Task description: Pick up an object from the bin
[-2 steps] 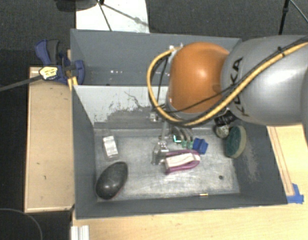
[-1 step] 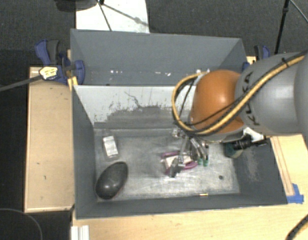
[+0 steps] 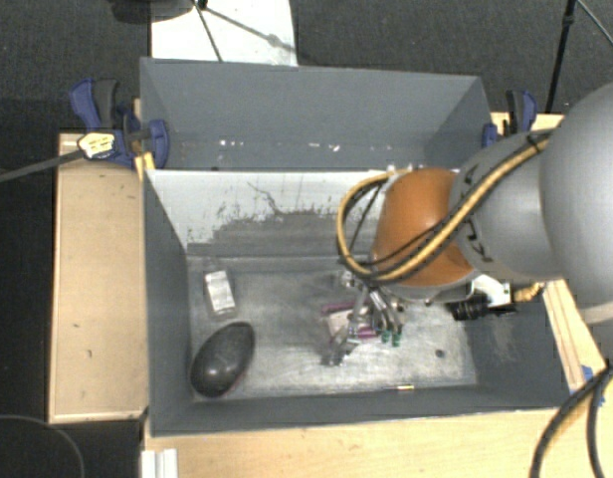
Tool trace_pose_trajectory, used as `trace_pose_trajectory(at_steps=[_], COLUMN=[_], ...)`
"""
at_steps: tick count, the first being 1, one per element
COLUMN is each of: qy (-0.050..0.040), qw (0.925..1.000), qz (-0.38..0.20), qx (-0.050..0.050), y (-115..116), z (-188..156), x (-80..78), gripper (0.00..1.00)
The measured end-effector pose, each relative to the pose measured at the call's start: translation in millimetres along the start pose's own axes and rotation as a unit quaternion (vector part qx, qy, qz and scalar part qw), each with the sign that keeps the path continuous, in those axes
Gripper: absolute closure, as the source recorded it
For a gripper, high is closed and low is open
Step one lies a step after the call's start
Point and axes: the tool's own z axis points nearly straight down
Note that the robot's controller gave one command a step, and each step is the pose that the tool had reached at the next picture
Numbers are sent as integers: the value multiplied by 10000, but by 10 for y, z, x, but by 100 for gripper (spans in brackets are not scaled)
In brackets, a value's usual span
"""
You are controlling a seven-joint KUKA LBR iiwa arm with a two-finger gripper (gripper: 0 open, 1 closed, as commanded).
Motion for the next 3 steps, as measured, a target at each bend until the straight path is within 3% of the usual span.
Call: trace_pose_trajectory(at_steps=[1, 2, 3], qy=[3, -46, -53], qw=[10000, 9994, 9891], qz=[19, -357, -1470], qx=[-8, -2, 1], y=[18, -160, -232], z=[-36, -1286, -2375], x=[0, -1, -193], gripper=[100, 100, 100])
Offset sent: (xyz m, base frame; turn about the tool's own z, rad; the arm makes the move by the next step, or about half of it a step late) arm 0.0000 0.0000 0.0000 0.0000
